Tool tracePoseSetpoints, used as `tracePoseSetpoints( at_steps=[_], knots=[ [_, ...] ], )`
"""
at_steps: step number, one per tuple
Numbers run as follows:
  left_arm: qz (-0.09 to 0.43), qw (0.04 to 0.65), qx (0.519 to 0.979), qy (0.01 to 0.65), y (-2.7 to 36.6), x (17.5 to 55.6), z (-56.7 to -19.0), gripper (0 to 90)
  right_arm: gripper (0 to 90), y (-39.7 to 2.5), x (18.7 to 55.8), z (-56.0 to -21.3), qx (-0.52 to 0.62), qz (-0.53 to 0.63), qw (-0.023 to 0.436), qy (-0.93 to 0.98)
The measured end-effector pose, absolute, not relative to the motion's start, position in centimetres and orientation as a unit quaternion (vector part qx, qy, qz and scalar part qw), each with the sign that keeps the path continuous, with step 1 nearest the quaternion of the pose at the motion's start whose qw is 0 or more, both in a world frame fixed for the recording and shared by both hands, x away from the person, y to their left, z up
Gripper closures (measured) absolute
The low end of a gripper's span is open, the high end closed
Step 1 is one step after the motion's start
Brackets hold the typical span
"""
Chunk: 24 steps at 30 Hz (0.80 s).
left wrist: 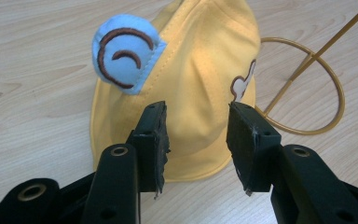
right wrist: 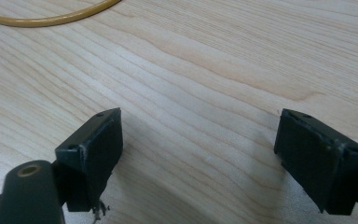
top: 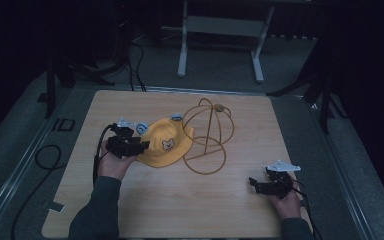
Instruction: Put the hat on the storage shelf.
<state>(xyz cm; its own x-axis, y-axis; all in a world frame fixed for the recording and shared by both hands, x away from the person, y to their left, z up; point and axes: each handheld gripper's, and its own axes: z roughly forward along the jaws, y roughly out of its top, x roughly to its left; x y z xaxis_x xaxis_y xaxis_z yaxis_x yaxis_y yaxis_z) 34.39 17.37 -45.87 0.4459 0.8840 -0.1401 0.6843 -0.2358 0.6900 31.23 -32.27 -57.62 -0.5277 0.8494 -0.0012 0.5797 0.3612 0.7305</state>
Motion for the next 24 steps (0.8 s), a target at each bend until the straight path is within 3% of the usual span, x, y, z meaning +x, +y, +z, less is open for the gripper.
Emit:
tracePoseSetpoints(
  at_steps=[24],
  knots=[
    [0.130, 0.345, 0.789, 0.492, 16.8, 35.9, -44.3, 57.6, 15.3, -32.3, 31.2, -57.6, 0.446, 0.348, 0.193, 0.802]
  ],
)
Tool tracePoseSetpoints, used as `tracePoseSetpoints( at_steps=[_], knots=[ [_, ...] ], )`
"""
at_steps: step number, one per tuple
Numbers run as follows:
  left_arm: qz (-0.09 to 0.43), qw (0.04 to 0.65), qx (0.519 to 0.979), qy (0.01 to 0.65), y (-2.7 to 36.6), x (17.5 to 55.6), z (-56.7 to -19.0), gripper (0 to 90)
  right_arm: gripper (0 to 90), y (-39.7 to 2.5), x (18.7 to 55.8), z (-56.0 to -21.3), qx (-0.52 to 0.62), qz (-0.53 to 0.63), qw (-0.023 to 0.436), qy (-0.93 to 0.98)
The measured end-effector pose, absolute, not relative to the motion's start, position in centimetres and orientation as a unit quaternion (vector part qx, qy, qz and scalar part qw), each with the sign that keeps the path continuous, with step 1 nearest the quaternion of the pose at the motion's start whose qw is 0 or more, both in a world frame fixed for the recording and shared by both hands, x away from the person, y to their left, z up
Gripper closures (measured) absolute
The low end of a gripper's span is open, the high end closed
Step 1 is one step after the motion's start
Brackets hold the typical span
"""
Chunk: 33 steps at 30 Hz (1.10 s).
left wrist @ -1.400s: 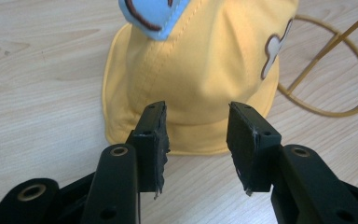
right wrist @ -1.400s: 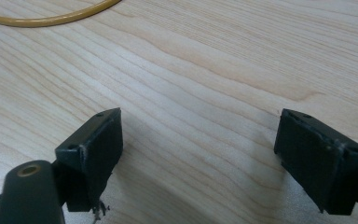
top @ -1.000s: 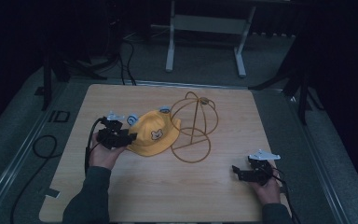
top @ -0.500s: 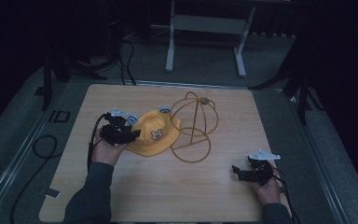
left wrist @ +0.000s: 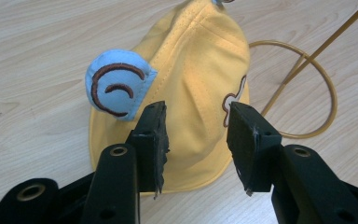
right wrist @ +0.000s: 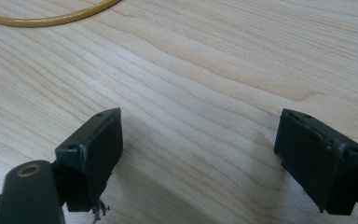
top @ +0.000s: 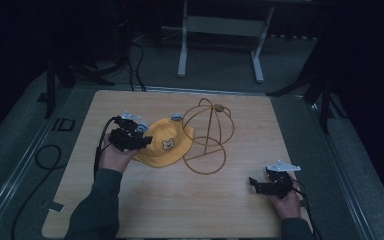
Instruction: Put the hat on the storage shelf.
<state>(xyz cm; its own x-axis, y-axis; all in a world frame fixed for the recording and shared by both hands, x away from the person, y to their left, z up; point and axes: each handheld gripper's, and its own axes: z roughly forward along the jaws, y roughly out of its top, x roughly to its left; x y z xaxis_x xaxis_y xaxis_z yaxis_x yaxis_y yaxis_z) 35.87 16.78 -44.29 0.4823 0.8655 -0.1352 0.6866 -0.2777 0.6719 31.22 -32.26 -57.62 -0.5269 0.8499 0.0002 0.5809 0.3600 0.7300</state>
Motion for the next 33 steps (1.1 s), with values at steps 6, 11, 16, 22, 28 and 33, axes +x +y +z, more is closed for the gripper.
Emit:
tracePoseSetpoints(
  at_steps=[6, 11, 16, 22, 28, 33],
  knots=[
    [0.119, 0.345, 0.792, 0.489, 16.8, 36.3, -43.9, 61.8, 15.3, -32.3, 31.2, -57.6, 0.446, 0.347, 0.193, 0.802],
    [0.117, 0.335, 0.801, 0.482, 16.6, 36.6, -43.6, 63.3, 15.3, -32.3, 31.2, -57.6, 0.446, 0.348, 0.193, 0.802],
    [0.116, 0.327, 0.808, 0.476, 16.3, 36.9, -43.3, 63.9, 15.3, -32.3, 31.2, -57.6, 0.446, 0.348, 0.193, 0.802],
    [0.118, 0.320, 0.815, 0.469, 16.1, 37.3, -42.8, 61.8, 15.3, -32.3, 31.2, -57.6, 0.446, 0.348, 0.194, 0.802],
    [0.114, 0.307, 0.823, 0.464, 16.1, 37.8, -42.5, 60.1, 15.3, -32.3, 31.2, -57.6, 0.446, 0.348, 0.193, 0.802],
    [0.114, 0.300, 0.829, 0.458, 16.1, 38.3, -42.1, 59.4, 15.3, -32.3, 31.2, -57.6, 0.446, 0.348, 0.193, 0.802]
  ],
)
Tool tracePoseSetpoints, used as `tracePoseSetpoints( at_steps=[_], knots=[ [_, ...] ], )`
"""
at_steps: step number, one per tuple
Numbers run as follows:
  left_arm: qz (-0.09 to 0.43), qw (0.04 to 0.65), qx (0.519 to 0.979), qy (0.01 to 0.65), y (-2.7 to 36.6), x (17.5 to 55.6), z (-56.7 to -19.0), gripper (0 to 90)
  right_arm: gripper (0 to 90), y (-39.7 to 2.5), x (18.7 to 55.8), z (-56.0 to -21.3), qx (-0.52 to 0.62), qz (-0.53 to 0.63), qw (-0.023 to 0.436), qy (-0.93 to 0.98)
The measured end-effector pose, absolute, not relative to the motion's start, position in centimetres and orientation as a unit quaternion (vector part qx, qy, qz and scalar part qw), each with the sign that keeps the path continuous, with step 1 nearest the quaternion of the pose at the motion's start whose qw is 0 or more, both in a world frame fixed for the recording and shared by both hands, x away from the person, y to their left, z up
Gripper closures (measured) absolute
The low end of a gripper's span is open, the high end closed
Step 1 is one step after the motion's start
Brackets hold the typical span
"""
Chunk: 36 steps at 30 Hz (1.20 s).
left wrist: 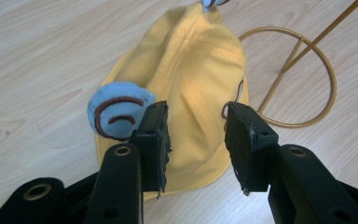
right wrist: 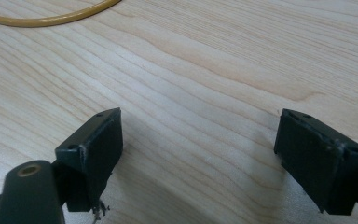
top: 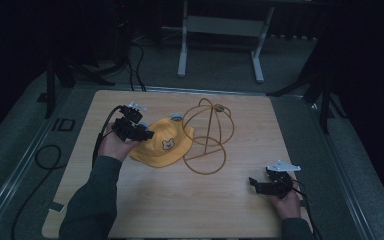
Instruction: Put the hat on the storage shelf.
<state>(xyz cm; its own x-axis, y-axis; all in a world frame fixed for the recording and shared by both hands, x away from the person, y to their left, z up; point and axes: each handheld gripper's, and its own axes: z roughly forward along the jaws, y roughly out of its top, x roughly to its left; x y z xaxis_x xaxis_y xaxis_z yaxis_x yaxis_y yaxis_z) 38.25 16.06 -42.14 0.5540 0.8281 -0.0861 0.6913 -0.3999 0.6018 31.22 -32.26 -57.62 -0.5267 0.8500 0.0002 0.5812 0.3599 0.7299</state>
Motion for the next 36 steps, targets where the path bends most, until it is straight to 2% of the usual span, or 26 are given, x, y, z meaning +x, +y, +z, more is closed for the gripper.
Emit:
tracePoseSetpoints(
  at_steps=[14, 26, 36],
  knots=[
    [0.114, 0.276, 0.843, 0.448, 15.6, 39.4, -40.8, 56.6, 15.3, -32.3, 31.2, -57.6, 0.446, 0.348, 0.194, 0.802],
    [0.105, 0.253, 0.860, 0.431, 14.4, 40.6, -40.6, 59.7, 15.3, -32.3, 31.2, -57.6, 0.447, 0.348, 0.193, 0.802],
    [0.100, 0.245, 0.865, 0.426, 13.6, 42.0, -40.5, 58.6, 15.3, -32.3, 31.2, -57.6, 0.446, 0.348, 0.193, 0.802]
  ],
)
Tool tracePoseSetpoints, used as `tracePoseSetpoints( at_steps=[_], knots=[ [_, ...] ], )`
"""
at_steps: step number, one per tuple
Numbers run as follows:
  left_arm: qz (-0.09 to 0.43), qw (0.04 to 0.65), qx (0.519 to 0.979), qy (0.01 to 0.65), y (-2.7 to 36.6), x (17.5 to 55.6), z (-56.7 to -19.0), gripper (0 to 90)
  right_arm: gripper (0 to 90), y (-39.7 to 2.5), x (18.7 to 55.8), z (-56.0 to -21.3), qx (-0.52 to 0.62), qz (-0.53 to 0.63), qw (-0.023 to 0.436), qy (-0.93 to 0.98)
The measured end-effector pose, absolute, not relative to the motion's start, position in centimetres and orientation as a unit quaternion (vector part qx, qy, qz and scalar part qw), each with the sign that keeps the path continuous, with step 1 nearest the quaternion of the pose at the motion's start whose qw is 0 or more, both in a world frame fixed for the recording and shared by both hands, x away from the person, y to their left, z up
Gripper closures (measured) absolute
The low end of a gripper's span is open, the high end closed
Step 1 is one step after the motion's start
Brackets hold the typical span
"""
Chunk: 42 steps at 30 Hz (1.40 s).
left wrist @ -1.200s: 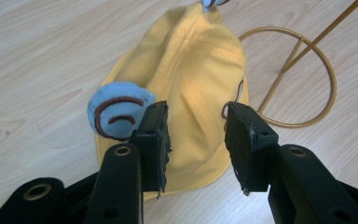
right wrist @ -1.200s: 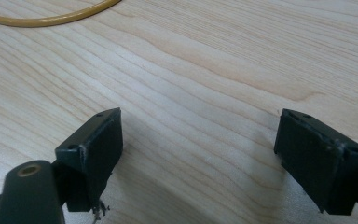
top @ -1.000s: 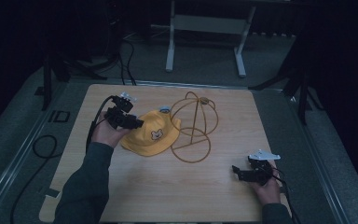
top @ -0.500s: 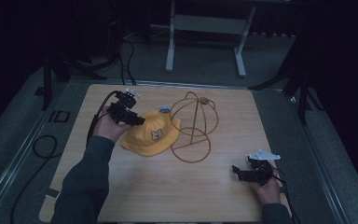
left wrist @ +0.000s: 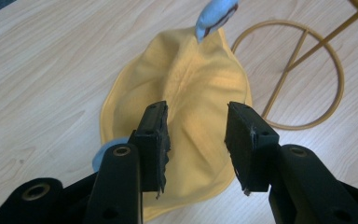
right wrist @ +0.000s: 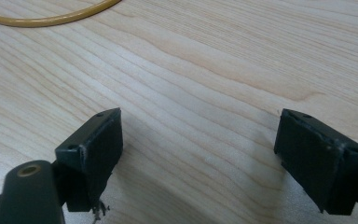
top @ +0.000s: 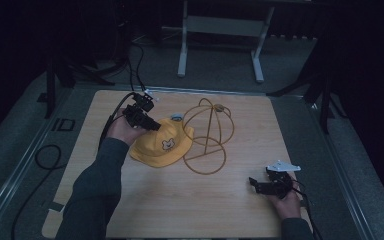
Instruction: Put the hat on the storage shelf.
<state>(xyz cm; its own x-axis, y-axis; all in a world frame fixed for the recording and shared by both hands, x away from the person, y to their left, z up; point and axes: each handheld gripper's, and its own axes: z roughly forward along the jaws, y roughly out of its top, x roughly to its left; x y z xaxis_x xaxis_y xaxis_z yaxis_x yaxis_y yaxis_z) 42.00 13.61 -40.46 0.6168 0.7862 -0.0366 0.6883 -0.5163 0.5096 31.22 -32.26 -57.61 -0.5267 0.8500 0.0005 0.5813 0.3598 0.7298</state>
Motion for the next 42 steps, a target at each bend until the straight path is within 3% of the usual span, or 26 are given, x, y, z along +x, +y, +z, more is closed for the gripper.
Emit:
tracePoseSetpoints(
  at_steps=[24, 31, 38, 42],
  knots=[
    [0.099, 0.178, 0.891, 0.407, 10.5, 46.2, -42.8, 48.6, 15.3, -32.3, 31.2, -57.6, 0.446, 0.348, 0.193, 0.802],
    [0.085, 0.147, 0.899, 0.403, 10.2, 46.7, -44.0, 56.5, 15.3, -32.3, 31.2, -57.6, 0.446, 0.348, 0.193, 0.802],
    [0.090, 0.134, 0.907, 0.389, 10.2, 46.3, -43.9, 77.6, 15.3, -32.3, 31.2, -57.6, 0.447, 0.348, 0.193, 0.802],
    [0.089, 0.125, 0.910, 0.386, 10.4, 46.1, -43.8, 80.6, 15.3, -32.3, 31.2, -57.6, 0.446, 0.348, 0.193, 0.802]
  ],
)
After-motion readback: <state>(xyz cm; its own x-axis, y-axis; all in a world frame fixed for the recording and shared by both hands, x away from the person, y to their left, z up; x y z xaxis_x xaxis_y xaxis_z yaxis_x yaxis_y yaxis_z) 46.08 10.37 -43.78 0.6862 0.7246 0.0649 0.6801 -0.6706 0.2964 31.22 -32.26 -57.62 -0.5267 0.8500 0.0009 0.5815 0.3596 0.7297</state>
